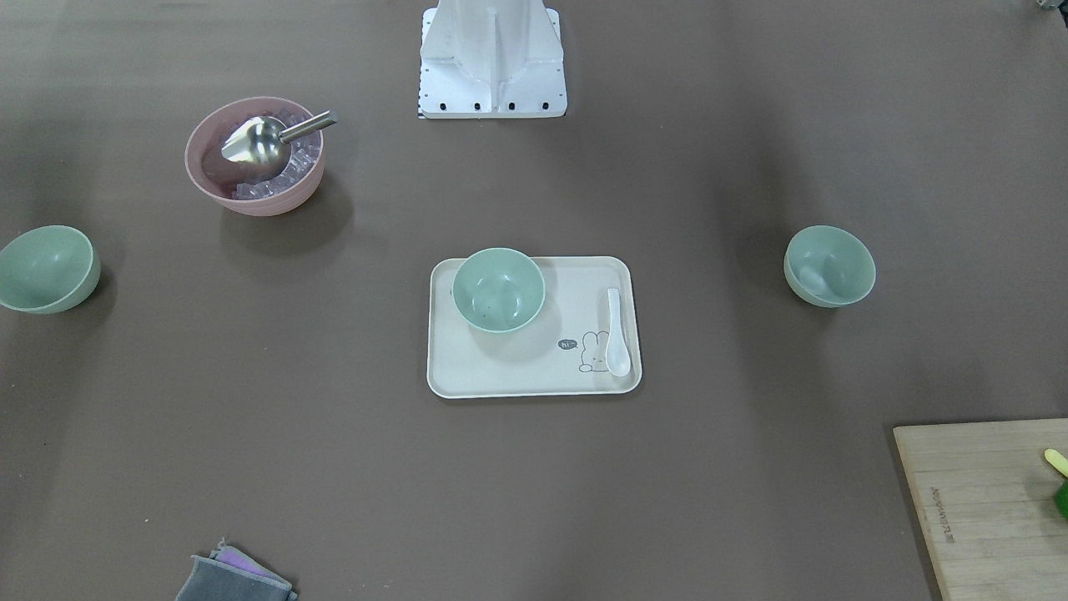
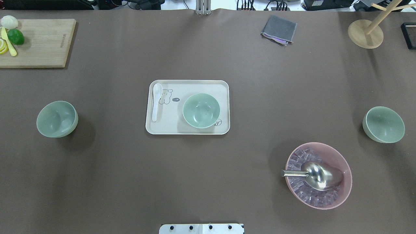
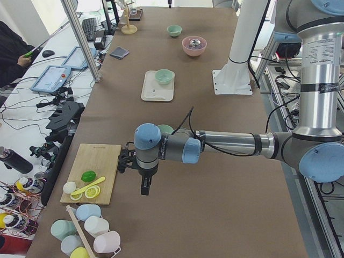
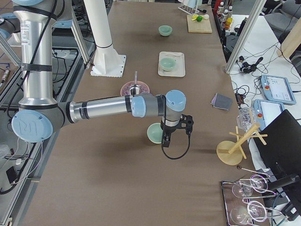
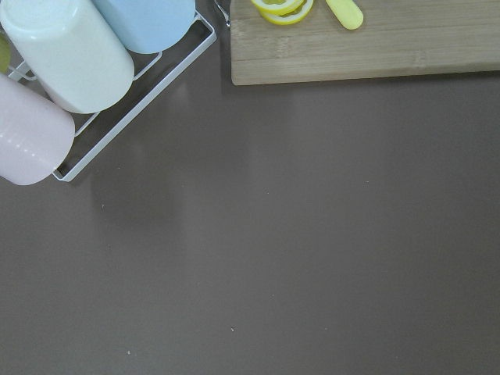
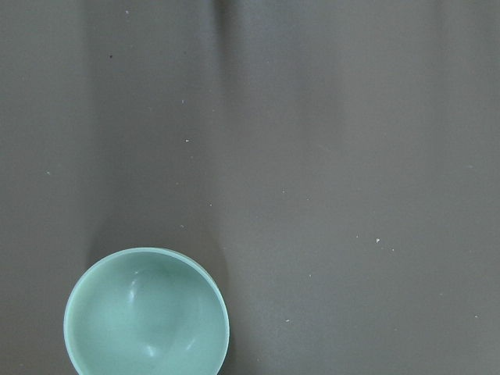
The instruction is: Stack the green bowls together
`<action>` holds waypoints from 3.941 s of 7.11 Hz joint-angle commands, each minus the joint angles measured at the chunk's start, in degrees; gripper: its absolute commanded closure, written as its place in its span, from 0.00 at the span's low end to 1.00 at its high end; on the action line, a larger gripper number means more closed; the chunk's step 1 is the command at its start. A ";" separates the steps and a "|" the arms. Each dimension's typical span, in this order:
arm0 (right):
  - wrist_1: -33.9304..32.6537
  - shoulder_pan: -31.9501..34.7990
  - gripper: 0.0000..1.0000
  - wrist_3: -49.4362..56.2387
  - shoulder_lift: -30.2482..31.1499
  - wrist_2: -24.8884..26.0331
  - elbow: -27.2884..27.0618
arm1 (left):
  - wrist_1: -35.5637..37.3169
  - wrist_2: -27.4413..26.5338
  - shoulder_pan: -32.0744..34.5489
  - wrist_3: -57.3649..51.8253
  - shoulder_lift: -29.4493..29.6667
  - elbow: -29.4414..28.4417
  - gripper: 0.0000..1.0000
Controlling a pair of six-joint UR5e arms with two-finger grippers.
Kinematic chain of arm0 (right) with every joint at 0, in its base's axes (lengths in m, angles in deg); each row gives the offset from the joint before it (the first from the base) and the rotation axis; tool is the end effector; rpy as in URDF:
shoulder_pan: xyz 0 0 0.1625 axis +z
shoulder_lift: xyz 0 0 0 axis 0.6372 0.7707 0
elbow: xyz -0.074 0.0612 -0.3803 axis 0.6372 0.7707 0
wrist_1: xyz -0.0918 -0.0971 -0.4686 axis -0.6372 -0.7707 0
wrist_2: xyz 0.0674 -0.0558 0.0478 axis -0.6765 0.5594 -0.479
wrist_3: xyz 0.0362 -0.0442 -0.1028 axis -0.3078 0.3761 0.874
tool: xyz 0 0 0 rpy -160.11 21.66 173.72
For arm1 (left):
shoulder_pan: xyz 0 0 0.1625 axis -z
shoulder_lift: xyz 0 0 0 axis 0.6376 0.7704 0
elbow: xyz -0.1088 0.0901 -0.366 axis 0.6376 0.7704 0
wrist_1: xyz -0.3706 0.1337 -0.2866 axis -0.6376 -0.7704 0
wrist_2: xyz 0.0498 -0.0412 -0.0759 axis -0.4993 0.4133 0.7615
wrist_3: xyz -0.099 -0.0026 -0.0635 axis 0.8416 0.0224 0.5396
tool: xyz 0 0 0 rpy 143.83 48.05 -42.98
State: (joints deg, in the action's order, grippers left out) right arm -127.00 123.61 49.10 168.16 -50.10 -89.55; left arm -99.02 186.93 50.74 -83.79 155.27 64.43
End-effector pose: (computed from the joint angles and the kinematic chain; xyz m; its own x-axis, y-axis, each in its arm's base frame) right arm -0.0068 -0.5514 0.5487 0.7102 0.0646 0.7011 -0.0206 0.9973 -0.0711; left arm -0.0602 -0.5547 0.6118 0.7584 0.0286 -0.6511 0.0526 0.9931 0.1049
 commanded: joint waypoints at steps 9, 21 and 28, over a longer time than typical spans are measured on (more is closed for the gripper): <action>0.09 0.00 0.00 -0.92 -0.75 -0.63 -3.01 | 0.00 -0.05 0.00 0.36 -0.25 -0.08 0.02; 0.09 0.00 0.00 -1.19 -0.57 -0.72 -3.80 | 0.09 0.04 -0.09 0.44 0.46 -0.43 0.02; 0.09 -0.79 0.00 -2.58 -1.01 -0.54 -3.45 | 0.00 0.12 -0.09 0.53 0.63 -0.08 0.02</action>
State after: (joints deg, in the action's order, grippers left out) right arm -126.97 122.82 47.30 167.15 -50.58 -92.96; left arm -99.02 187.03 50.65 -83.26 155.88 64.21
